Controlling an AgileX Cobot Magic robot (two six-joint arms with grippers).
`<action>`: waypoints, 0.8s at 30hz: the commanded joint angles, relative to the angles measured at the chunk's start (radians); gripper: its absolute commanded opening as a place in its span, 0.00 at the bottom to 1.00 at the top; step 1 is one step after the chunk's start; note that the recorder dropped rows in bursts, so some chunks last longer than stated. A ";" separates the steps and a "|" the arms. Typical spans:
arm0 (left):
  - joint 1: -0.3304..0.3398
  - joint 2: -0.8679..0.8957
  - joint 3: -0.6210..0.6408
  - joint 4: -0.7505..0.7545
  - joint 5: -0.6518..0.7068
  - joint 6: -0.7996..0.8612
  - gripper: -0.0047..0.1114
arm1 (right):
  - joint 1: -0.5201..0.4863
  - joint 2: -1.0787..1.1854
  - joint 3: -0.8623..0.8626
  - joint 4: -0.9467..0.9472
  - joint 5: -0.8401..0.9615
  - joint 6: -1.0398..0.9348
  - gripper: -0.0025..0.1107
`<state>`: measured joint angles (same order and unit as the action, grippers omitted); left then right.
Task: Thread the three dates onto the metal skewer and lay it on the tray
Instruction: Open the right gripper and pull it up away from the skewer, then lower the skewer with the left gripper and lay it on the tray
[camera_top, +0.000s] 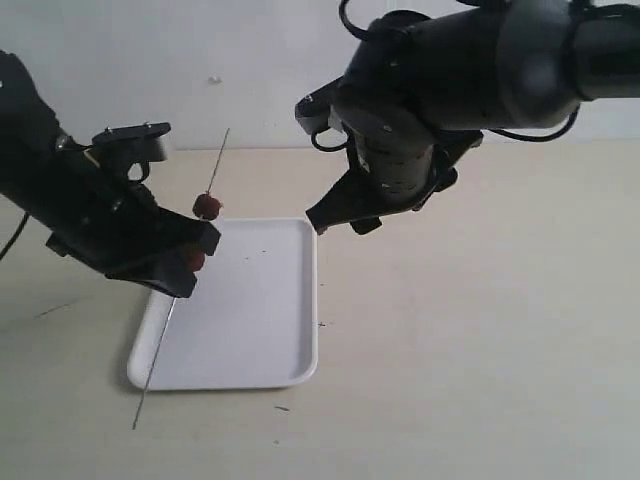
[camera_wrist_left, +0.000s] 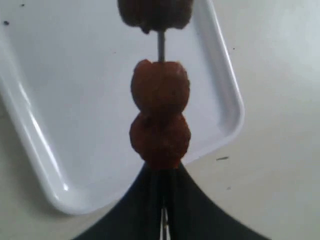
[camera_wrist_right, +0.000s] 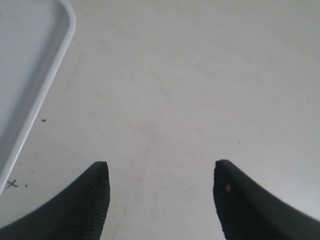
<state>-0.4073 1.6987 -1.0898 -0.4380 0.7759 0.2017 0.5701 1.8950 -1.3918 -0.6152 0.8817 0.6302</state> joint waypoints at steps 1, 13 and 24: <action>0.000 0.101 -0.064 -0.082 -0.003 0.000 0.04 | -0.003 -0.122 0.104 0.056 -0.110 -0.001 0.55; 0.000 0.330 -0.173 -0.155 -0.054 0.000 0.04 | -0.001 -0.421 0.437 0.129 -0.359 0.051 0.55; 0.000 0.372 -0.206 -0.161 -0.055 0.000 0.04 | -0.001 -0.548 0.527 0.138 -0.444 0.051 0.55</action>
<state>-0.4073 2.0736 -1.2870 -0.5933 0.7261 0.2017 0.5701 1.3628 -0.8710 -0.4809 0.4668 0.6764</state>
